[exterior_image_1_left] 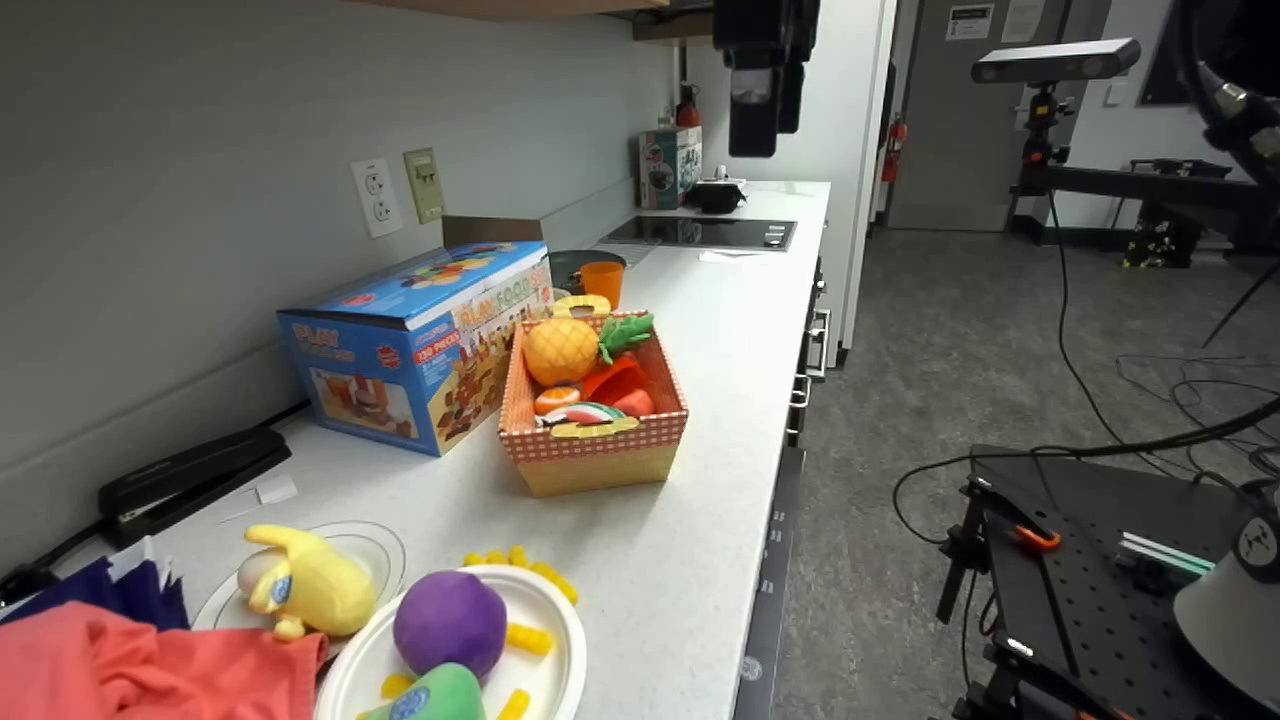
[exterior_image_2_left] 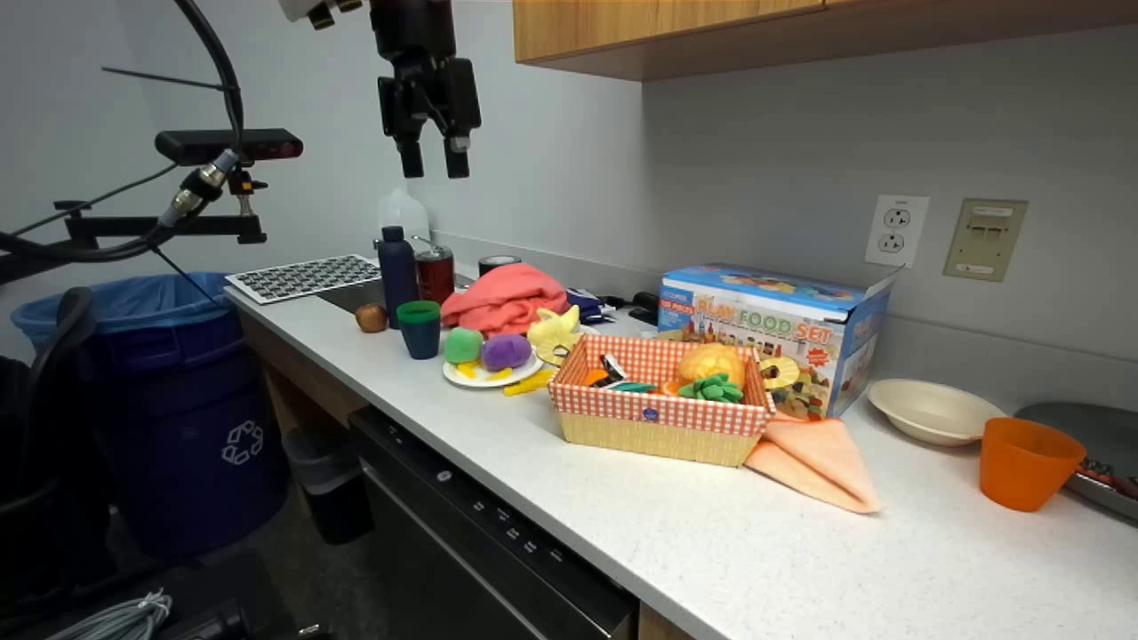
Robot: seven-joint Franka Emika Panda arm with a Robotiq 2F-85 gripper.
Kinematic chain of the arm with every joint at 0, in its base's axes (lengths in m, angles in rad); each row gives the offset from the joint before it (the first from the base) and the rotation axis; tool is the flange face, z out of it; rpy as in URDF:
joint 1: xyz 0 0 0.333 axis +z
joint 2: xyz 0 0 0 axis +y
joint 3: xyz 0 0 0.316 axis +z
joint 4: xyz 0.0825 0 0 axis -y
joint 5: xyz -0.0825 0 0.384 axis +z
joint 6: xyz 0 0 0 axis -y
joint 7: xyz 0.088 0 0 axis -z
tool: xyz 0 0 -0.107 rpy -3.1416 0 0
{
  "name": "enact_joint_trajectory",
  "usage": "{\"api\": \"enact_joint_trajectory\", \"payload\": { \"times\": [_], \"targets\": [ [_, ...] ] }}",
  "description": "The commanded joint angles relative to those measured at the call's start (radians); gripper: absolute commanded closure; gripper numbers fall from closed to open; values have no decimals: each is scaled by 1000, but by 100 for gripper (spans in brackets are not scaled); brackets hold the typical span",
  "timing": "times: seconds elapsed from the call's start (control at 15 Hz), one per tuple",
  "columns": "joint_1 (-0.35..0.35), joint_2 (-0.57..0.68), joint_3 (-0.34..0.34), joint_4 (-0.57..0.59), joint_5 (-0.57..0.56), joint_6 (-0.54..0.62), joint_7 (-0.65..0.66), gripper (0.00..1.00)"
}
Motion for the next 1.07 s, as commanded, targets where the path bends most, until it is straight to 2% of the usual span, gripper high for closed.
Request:
{"api": "enact_joint_trajectory", "payload": {
  "times": [0.0,0.27,0.33,0.67,1.0],
  "targets": [
    [-7,-65,15,13,-60,-59,83,0],
    [-25,-135,23,1,-124,-77,160,0],
    [-9,-93,9,8,-90,-54,115,0],
    [-14,-124,12,1,-104,-58,142,0],
    [-72,-74,-17,76,-156,-74,162,0]
  ]
}}
